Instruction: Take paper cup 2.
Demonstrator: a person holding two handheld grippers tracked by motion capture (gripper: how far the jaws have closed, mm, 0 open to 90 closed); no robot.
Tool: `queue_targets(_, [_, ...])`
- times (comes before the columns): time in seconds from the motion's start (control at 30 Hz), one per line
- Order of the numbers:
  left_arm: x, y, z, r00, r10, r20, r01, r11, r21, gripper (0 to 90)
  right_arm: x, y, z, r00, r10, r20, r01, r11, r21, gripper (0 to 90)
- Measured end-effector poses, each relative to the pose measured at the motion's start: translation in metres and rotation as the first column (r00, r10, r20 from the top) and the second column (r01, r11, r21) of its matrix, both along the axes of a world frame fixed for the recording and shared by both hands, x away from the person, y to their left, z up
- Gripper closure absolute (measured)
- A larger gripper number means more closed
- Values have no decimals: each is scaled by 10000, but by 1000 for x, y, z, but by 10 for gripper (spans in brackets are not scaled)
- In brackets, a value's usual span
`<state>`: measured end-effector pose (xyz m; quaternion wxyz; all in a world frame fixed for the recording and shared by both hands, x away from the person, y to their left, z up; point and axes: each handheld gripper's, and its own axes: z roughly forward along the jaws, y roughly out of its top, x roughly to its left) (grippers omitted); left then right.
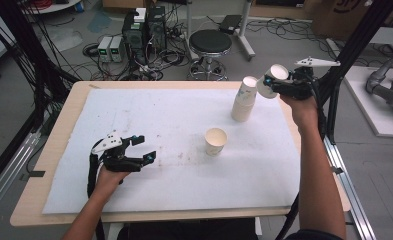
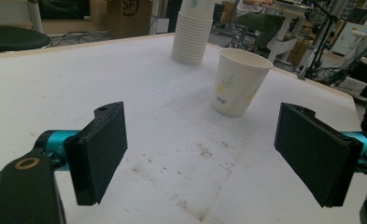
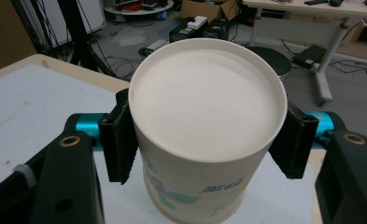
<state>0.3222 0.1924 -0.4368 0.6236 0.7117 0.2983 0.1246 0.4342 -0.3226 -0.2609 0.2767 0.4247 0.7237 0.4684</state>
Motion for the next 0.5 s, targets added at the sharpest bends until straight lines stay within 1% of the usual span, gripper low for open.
queue_targets(0.1, [0, 0, 0, 10000, 18, 17, -18, 10000, -4, 171, -10, -3, -3, 9999, 113, 23, -113, 9999, 27, 349])
queue_targets(0.2, [-1, 0, 0, 10000, 15, 66, -14, 9999, -126, 168, -21, -6, -8, 9993, 356, 69, -356, 9994, -22, 349])
queue_targets(0.23, [-1, 0, 1, 10000, -21, 74, 22, 9999, -121, 166, -26, -6, -10, 9991, 425, 3, -425, 9991, -43, 349])
queue_targets(0.3, [-1, -1, 1, 9999, -2, 135, 5, 9998, -181, 159, -35, -6, -16, 9976, 689, 41, -689, 9976, 92, 349])
queue_targets(0.33, [-1, -2, 1, 9999, 4, 172, -1, 9999, -130, 159, -40, -6, -19, 9971, 755, -42, -754, 9971, 119, 348])
queue_targets(0.4, [-3, -3, 1, 9998, -56, 202, 58, 9999, -123, 159, -48, -6, -26, 9948, 1016, -30, -1016, 9948, 114, 348])
queue_targets(0.5, [-5, -6, 2, 9993, -153, 339, 157, 9998, -113, 159, -58, -5, -35, 9925, 1222, -82, -1221, 9924, 128, 348])
